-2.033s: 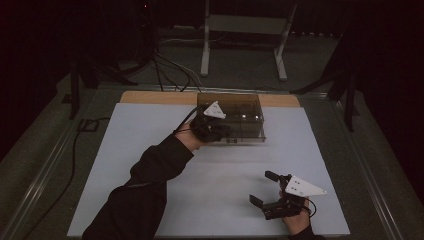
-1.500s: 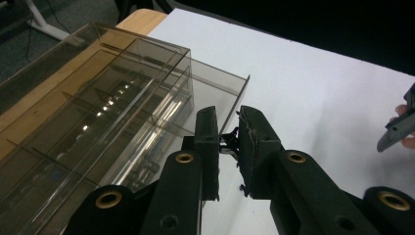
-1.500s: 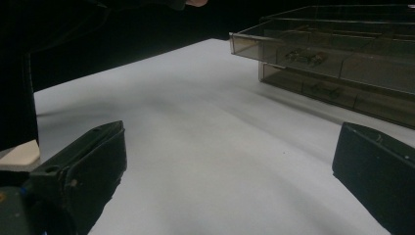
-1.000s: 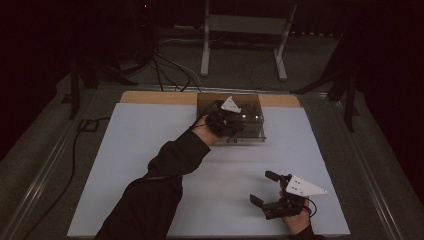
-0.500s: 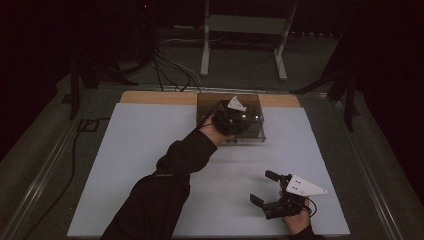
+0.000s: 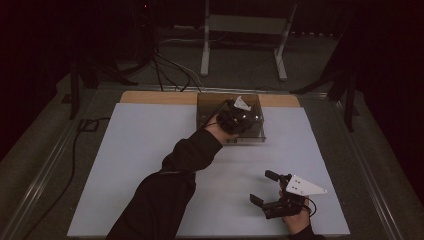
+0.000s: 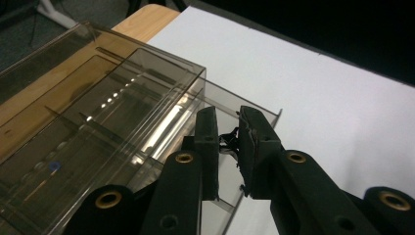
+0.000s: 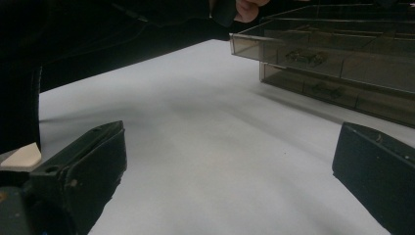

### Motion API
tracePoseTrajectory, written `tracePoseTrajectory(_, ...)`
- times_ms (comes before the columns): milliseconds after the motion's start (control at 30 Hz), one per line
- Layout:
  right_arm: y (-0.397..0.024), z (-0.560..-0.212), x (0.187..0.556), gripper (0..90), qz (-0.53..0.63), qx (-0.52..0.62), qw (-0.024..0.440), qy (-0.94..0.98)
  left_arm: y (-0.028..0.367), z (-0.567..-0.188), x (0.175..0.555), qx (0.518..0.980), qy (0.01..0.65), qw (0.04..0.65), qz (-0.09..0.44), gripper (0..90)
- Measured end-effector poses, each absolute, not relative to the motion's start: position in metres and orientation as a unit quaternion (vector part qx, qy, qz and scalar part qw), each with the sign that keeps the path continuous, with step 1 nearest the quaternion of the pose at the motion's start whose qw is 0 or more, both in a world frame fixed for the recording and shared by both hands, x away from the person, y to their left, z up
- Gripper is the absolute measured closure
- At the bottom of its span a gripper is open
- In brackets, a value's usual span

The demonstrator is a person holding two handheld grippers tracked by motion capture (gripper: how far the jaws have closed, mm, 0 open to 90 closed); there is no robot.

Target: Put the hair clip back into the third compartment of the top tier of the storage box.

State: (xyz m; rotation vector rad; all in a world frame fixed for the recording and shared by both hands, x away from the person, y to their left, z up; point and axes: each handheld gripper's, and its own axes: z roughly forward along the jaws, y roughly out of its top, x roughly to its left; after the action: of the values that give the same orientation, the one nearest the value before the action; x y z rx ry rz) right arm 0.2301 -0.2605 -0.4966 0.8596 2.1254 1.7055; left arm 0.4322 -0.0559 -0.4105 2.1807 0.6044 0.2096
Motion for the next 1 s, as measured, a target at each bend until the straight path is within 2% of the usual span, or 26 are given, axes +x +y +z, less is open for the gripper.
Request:
tracePoseTrajectory(500, -0.261, -0.497, 0.231, 0.0, 0.591, 0.299, 0.138, 0.736, -0.073, -0.416, 0.434, 0.87, 0.245, 0.419, 0.089, 79.1)
tracePoseTrajectory(633, -0.261, -0.497, 0.231, 0.0, 0.591, 0.299, 0.137, 0.736, -0.075, -0.415, 0.434, 0.868, 0.247, 0.422, 0.092, 68.5)
tracePoseTrajectory(800, -0.261, -0.496, 0.231, 0.0, 0.592, 0.298, 0.137, 0.736, -0.074, -0.413, 0.435, 0.861, 0.268, 0.42, 0.104, 50.5)
tracePoseTrajectory(933, -0.261, -0.497, 0.231, 0.0, 0.59, 0.298, 0.137, 0.738, -0.072, -0.411, 0.434, 0.861, 0.268, 0.42, 0.1, 46.1)
tracePoseTrajectory(1000, -0.261, -0.497, 0.232, 0.0, 0.591, 0.298, 0.136, 0.737, -0.067, -0.406, 0.432, 0.857, 0.271, 0.426, 0.1, 41.1)
